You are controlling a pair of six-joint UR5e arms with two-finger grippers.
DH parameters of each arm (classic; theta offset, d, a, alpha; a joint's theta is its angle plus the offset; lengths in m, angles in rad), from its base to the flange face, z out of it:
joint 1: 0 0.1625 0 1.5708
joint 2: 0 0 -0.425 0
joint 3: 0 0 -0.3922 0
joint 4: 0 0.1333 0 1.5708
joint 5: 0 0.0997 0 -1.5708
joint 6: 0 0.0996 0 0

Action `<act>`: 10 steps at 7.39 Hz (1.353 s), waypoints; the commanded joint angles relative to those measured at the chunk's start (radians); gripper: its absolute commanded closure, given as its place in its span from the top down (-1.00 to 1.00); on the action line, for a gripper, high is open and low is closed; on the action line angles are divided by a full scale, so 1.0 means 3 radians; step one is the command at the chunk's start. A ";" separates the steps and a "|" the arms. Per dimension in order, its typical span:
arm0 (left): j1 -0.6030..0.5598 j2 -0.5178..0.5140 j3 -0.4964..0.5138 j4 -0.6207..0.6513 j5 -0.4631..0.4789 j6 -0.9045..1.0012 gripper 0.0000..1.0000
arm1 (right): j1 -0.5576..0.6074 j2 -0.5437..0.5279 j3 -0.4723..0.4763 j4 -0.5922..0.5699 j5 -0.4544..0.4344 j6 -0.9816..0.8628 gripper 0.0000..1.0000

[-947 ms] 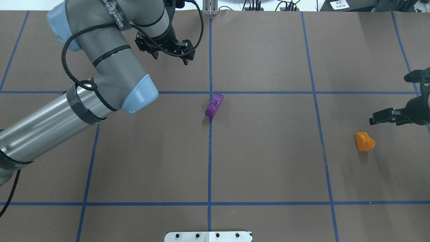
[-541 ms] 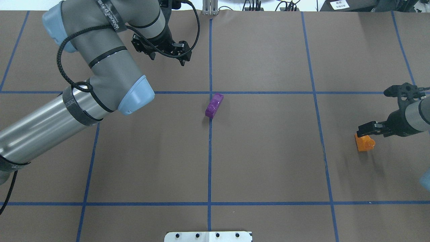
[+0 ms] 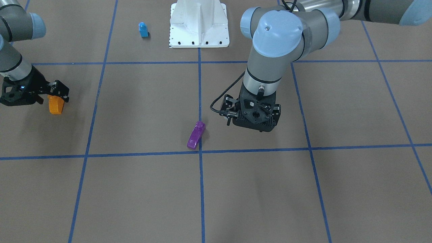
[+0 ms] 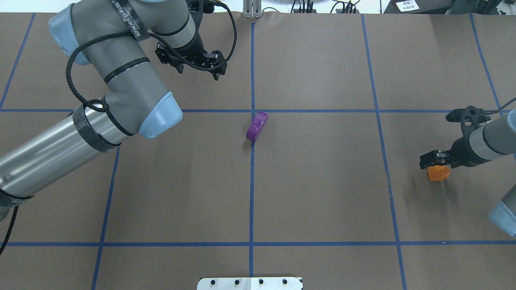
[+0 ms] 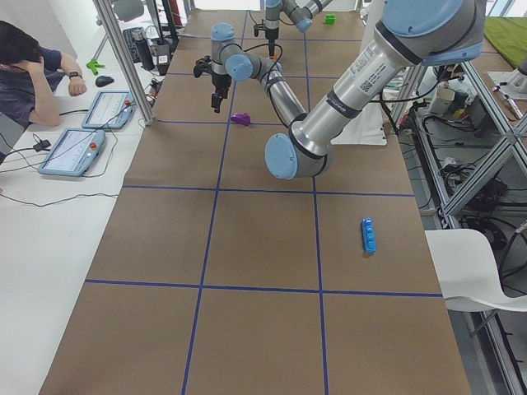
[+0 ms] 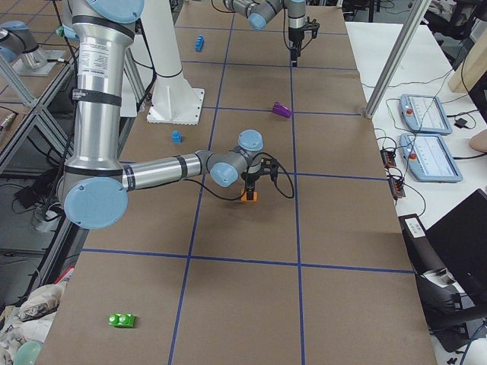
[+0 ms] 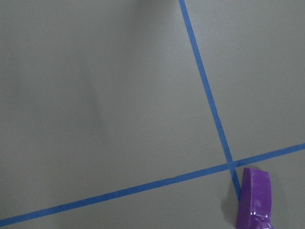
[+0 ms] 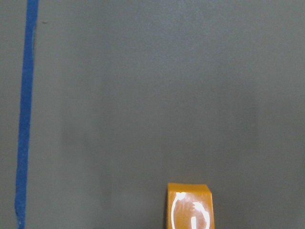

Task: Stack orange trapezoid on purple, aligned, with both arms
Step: 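Lower the right gripper onto the orange trapezoid and grasp it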

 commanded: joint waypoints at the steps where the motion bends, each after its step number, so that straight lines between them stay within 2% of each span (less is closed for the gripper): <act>1: 0.0000 0.0006 -0.0002 -0.0001 0.0000 0.0000 1.00 | -0.0009 -0.0004 -0.0030 0.0003 0.0010 -0.0002 0.91; 2: 0.0005 0.0006 -0.0008 -0.0006 0.0000 0.0000 1.00 | -0.0014 -0.0019 -0.0030 0.0003 0.0010 0.0003 0.83; 3: 0.0005 0.0006 -0.0013 -0.0006 0.0000 0.0000 1.00 | -0.0019 -0.0020 -0.0030 -0.0018 0.0030 0.0003 0.58; 6: 0.0005 0.0006 -0.0018 -0.0006 0.0005 0.0000 1.00 | -0.0050 -0.0015 -0.0051 -0.0028 0.0045 0.0003 0.37; 7: 0.0005 0.0006 -0.0028 -0.0006 0.0005 0.0000 1.00 | -0.0050 -0.0015 -0.0056 -0.0028 0.0035 0.0003 0.08; 8: 0.0005 0.0006 -0.0028 -0.0006 0.0005 0.0000 1.00 | -0.0050 -0.0015 -0.0056 -0.0033 0.0040 0.0003 -0.51; 9: 0.0005 0.0006 -0.0028 -0.0006 0.0005 0.0000 1.00 | -0.0050 -0.0009 -0.0056 -0.0033 0.0040 -0.0002 -1.00; 10: 0.0005 0.0006 -0.0028 -0.0006 0.0010 0.0000 1.00 | -0.0050 0.0006 -0.0046 -0.0033 0.0020 -0.0002 -1.00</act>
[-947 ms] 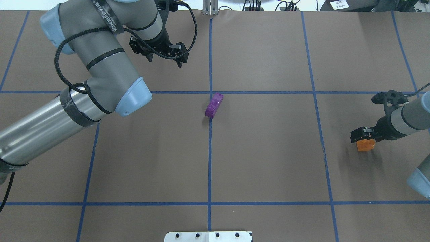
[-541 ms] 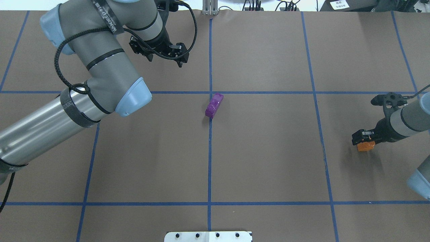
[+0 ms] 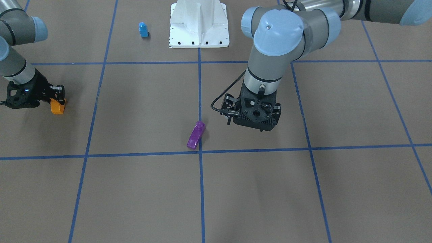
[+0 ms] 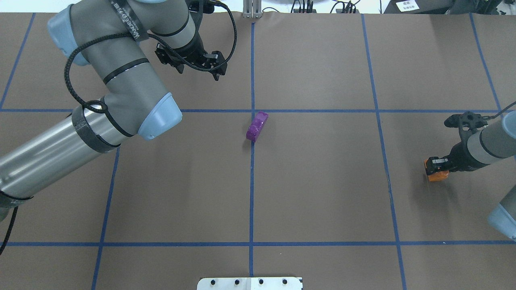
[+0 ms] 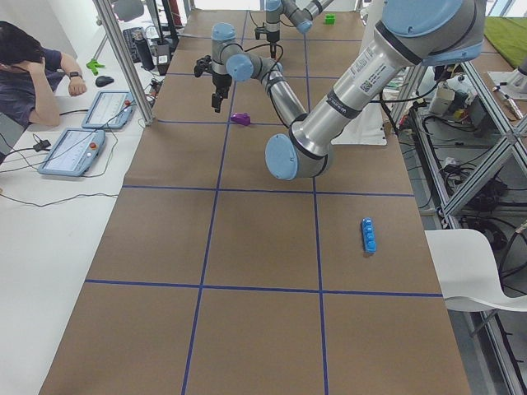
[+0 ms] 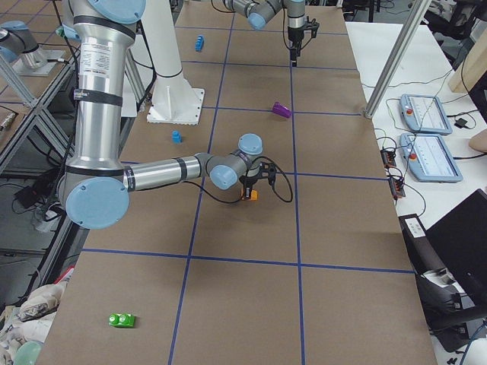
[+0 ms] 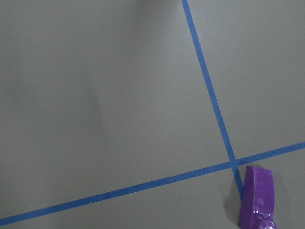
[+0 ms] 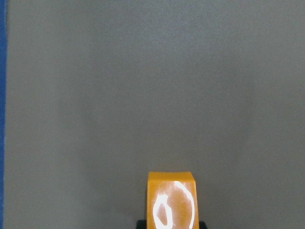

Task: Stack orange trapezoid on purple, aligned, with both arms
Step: 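Lower the right gripper onto the orange trapezoid and grasp it, then carry the orange trapezoid with the right gripper above the purple block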

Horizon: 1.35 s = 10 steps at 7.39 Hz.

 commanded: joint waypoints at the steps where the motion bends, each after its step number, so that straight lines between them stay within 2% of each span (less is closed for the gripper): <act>1: -0.0005 0.0005 -0.0006 0.0000 0.0004 0.0000 1.00 | -0.0005 0.0039 0.0084 -0.0001 0.0014 -0.0002 -1.00; 2: -0.0005 0.0005 -0.0006 0.0000 0.0004 0.0000 1.00 | 0.0045 0.0226 0.0135 -0.0137 0.0075 0.0003 -1.00; 3: -0.0010 0.0010 -0.0001 0.0000 0.0004 0.0000 1.00 | 0.0182 0.0633 0.0197 -0.0635 0.0203 0.0003 -1.00; 5: -0.0066 0.0081 -0.0001 0.0010 -0.0001 0.0116 1.00 | 0.0199 0.1736 0.0116 -0.1708 0.0189 0.0013 -1.00; 6: -0.0112 0.0148 -0.0001 0.0005 -0.0001 0.0229 1.00 | 0.0199 0.2466 -0.0214 -0.2184 0.0183 0.0064 -1.00; 7: -0.0173 0.0229 -0.0006 0.0005 -0.0016 0.0336 1.00 | 0.0169 0.3004 -0.0642 -0.2301 0.0188 0.0414 -1.00; 8: -0.0285 0.0352 -0.0016 0.0005 -0.0098 0.0489 1.00 | 0.0062 0.3268 -0.0910 -0.2276 0.0178 0.0787 -1.00; 10: -0.0632 0.0795 -0.0174 0.0005 -0.0353 0.1050 1.00 | -0.0142 0.3489 -0.1136 -0.2149 0.0021 0.1441 -1.00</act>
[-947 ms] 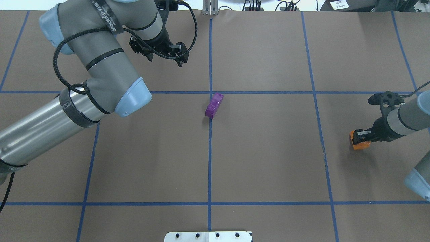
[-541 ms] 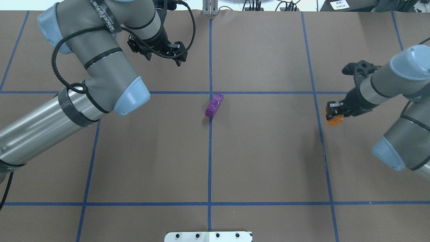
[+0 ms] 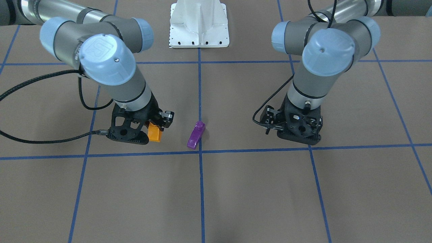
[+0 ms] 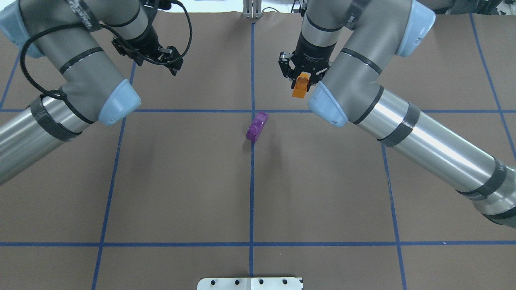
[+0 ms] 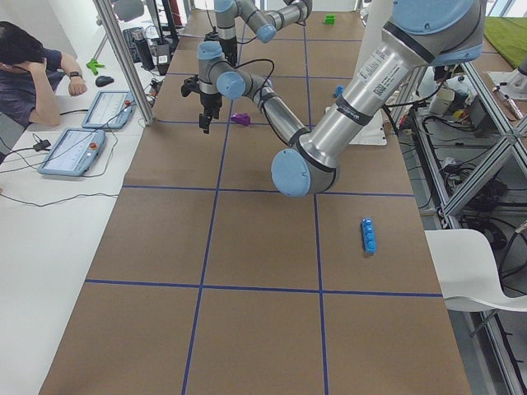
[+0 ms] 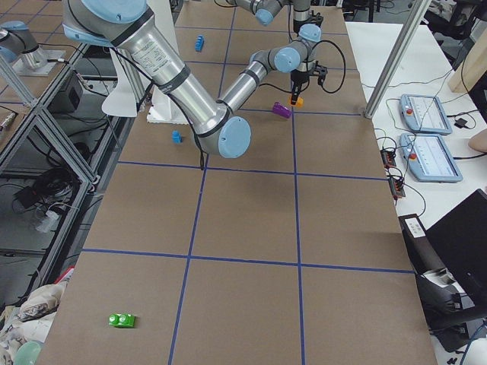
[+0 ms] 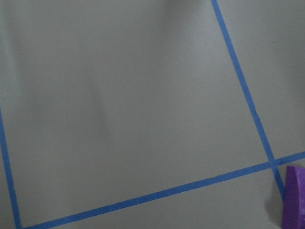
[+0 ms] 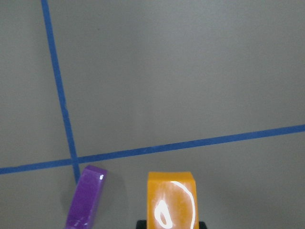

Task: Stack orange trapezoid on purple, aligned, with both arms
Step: 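Carry the orange trapezoid with the right gripper above the purple block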

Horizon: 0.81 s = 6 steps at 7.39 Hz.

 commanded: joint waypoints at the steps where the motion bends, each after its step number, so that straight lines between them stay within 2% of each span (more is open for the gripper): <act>1: -0.0412 0.0469 -0.0129 0.0000 -0.0225 0.0681 1.00 | -0.0260 0.0242 -0.0352 0.0380 -0.0113 0.0954 -1.00; 2: -0.0586 0.0618 -0.0124 0.0000 -0.0296 0.1029 1.00 | -0.0434 0.0253 -0.0455 0.0636 -0.0336 0.1419 -1.00; 3: -0.0714 0.0715 -0.0114 0.0000 -0.0297 0.1260 1.00 | -0.0577 0.0253 -0.0461 0.0679 -0.0601 0.1758 -1.00; 6: -0.0787 0.0819 -0.0093 -0.0021 -0.0302 0.1416 1.00 | -0.0660 0.0268 -0.0471 0.0659 -0.0650 0.1787 -1.00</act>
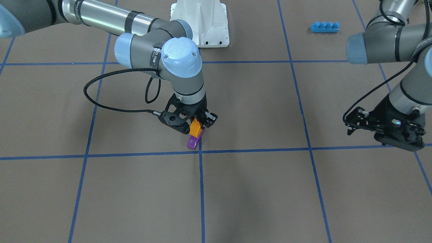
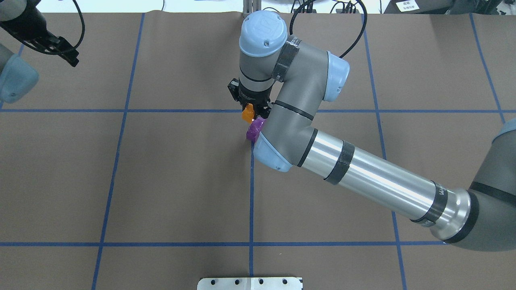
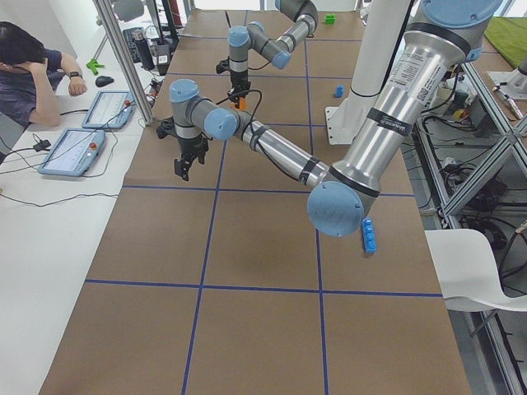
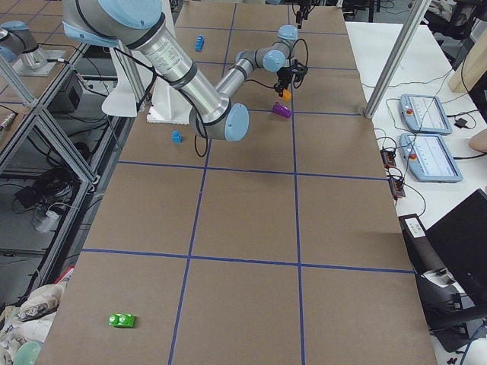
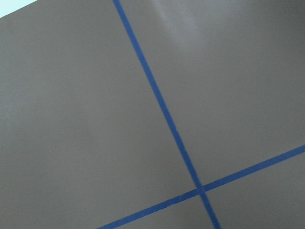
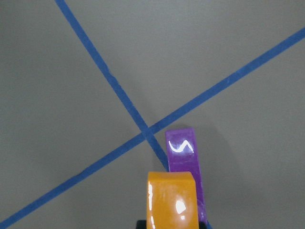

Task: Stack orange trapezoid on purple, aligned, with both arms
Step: 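Carry the orange trapezoid with the right gripper above the purple block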

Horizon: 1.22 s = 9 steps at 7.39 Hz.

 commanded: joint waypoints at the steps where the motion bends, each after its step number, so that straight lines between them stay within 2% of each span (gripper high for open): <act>1: -0.0018 0.0071 -0.0002 -0.0018 -0.0003 0.0038 1.00 | -0.0045 0.0005 -0.0049 0.0000 -0.0086 0.0012 -1.00; 9: -0.0003 0.0081 0.0008 -0.0018 0.0002 0.0038 1.00 | -0.0106 -0.0030 -0.0095 0.0005 -0.0179 -0.0034 -1.00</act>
